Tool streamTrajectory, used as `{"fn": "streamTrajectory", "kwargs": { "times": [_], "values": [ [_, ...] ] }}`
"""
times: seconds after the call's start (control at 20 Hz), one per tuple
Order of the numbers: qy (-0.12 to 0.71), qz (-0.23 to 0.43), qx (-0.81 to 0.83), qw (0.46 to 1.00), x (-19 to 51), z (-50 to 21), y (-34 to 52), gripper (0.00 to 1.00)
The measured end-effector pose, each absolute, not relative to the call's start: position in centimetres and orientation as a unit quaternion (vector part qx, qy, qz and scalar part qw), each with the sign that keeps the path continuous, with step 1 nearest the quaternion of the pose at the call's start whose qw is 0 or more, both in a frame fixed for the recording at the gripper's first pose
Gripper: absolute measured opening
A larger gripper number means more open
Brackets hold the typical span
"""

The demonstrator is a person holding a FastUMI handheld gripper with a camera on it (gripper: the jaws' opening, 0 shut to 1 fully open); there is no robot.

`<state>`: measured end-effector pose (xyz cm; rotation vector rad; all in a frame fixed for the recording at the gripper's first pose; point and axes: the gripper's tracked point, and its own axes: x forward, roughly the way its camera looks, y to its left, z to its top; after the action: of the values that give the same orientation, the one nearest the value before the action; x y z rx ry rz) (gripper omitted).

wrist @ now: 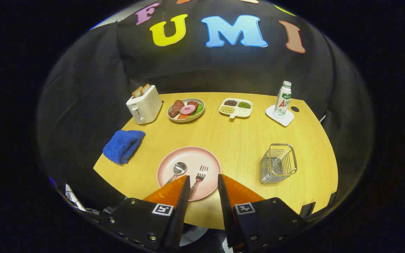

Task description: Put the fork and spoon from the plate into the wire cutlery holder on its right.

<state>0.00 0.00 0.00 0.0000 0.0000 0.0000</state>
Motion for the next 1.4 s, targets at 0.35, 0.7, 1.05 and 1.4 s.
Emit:
{"fn": "streamTrajectory", "kwargs": {
  "times": [0.35, 0.7, 1.05, 1.4],
  "values": [
    [-0.001, 0.002, -0.005, 1.000, -0.1, -0.3, 0.4, 0.49],
    [0.006, 0.001, 0.005, 1.000, -0.1, -1.0, 0.7, 0.49],
    [0.014, 0.003, 0.006, 1.000, 0.3, -1.4, 1.3, 0.49],
    [0.102, 0.031, 0.037, 0.994, 3.0, -5.8, 3.3, 0.54]
  ]
}}
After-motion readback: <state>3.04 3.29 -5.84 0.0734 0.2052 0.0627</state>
